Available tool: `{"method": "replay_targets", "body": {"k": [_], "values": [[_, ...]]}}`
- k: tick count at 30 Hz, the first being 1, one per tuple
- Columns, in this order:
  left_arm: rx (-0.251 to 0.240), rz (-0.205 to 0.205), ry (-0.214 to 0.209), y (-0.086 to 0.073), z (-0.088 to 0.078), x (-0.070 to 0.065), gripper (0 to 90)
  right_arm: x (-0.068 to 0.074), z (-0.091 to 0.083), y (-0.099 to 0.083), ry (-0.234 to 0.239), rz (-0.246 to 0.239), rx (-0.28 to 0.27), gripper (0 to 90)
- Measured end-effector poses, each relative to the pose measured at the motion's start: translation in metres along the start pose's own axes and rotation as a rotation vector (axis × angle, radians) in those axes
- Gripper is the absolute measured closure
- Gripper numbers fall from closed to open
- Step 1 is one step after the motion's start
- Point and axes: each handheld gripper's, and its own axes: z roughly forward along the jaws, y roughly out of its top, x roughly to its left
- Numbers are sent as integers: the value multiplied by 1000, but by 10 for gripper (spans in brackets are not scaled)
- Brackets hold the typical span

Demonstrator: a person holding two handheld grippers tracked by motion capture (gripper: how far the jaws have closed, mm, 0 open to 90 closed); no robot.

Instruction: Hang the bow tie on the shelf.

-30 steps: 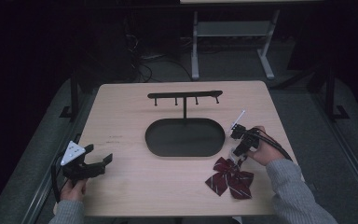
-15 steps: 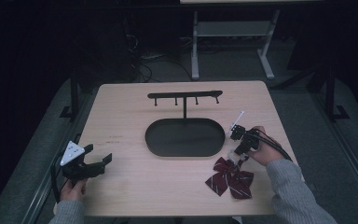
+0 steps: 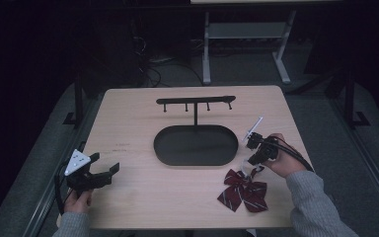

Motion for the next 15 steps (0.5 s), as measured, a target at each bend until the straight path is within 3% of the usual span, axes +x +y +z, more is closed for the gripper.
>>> {"method": "replay_targets", "body": {"k": [15], "values": [[-5,1,0,0,0,0,128,21,-31,13,15,-81,-62,877]]}}
